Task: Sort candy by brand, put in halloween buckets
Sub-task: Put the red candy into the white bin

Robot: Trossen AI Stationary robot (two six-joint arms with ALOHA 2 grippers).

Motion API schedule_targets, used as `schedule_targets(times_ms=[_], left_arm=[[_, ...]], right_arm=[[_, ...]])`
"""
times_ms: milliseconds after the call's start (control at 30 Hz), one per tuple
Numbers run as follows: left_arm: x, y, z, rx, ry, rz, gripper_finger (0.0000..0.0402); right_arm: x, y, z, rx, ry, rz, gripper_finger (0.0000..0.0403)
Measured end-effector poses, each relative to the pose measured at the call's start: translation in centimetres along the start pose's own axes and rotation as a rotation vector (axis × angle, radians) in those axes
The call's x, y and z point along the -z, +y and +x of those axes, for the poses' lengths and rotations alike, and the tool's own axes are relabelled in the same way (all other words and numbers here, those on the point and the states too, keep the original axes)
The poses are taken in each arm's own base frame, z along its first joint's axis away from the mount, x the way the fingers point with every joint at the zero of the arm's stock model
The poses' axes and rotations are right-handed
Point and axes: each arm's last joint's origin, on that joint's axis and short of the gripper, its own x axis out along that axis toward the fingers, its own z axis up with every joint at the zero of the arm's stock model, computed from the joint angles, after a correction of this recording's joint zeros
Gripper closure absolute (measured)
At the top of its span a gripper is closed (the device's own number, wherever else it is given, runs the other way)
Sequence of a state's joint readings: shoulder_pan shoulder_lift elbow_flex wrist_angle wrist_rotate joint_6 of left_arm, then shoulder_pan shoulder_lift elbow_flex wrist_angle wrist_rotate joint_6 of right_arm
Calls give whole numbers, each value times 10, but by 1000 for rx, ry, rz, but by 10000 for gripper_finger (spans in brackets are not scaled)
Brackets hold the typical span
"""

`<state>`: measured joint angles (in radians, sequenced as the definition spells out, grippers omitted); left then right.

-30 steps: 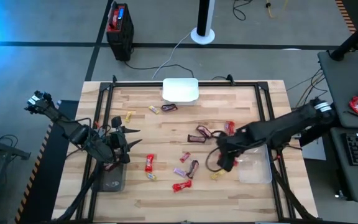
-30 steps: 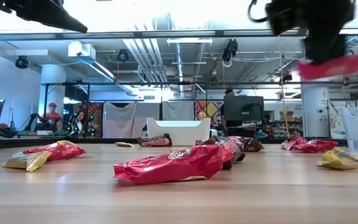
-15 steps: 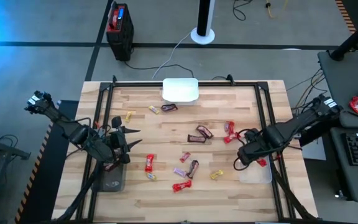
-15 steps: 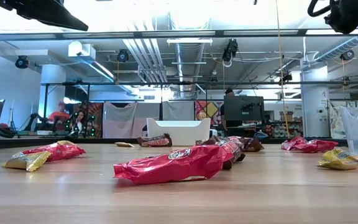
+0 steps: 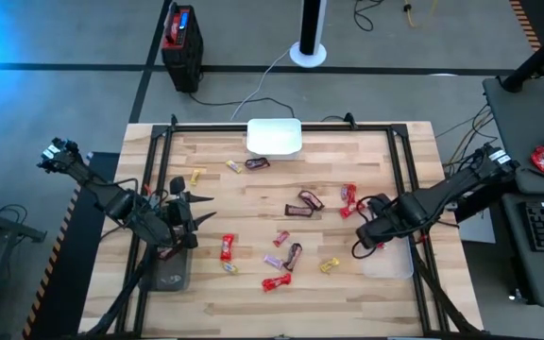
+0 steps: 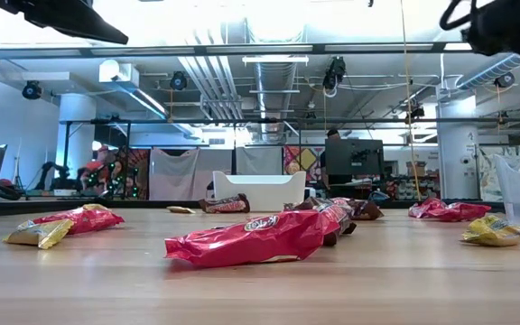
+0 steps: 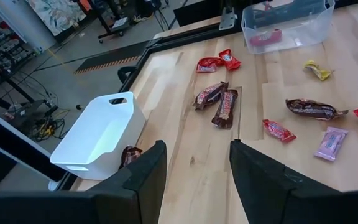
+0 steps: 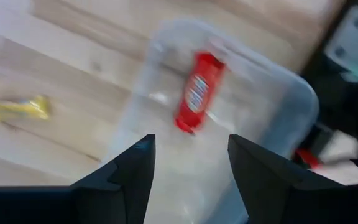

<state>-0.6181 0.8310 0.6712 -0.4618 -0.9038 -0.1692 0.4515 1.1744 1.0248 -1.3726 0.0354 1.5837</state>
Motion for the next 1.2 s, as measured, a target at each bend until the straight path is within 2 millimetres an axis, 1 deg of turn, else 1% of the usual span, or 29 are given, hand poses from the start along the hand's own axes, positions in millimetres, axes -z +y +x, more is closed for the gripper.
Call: schedule_targets(times_ms=[100,167,267,367,500,600,667,733,833,933,1067,1200], left_arm=[[-1,-1,0,29,-2,-8,242],[-1,-1,0,36,-4,-13,242],[-1,-2,0,48,-3,-21,242],[-2,-2,0,71,-7,-30,242],[-7,-6,2,93,-45,-76,242],[-12,-17,10,135,-81,-78,242],[-16,-28,20,169,-106,-65,242],[-17,-39,33,158,-120,-46,242],[-17,-49,58,115,-117,-40,242],[-17,-57,82,147,-132,-68,240],[-7,-69,111,130,-73,-90,227],[0,-86,135,109,-8,-109,199]], right_arm=[[-2,7,0,-67,-81,-25,205],[-4,15,0,-136,-154,-64,206],[-7,32,-1,-247,-276,-194,208],[-11,48,0,-320,-366,-319,209],[-21,62,5,-338,-414,-391,209],[-26,65,9,-299,-425,-453,209],[-29,64,10,-288,-431,-480,209],[-31,64,9,-276,-450,-497,209],[-33,62,7,-257,-503,-515,209],[-34,61,4,-256,-534,-518,209],[-35,61,3,-254,-552,-515,209],[-35,61,3,-241,-578,-525,209]])
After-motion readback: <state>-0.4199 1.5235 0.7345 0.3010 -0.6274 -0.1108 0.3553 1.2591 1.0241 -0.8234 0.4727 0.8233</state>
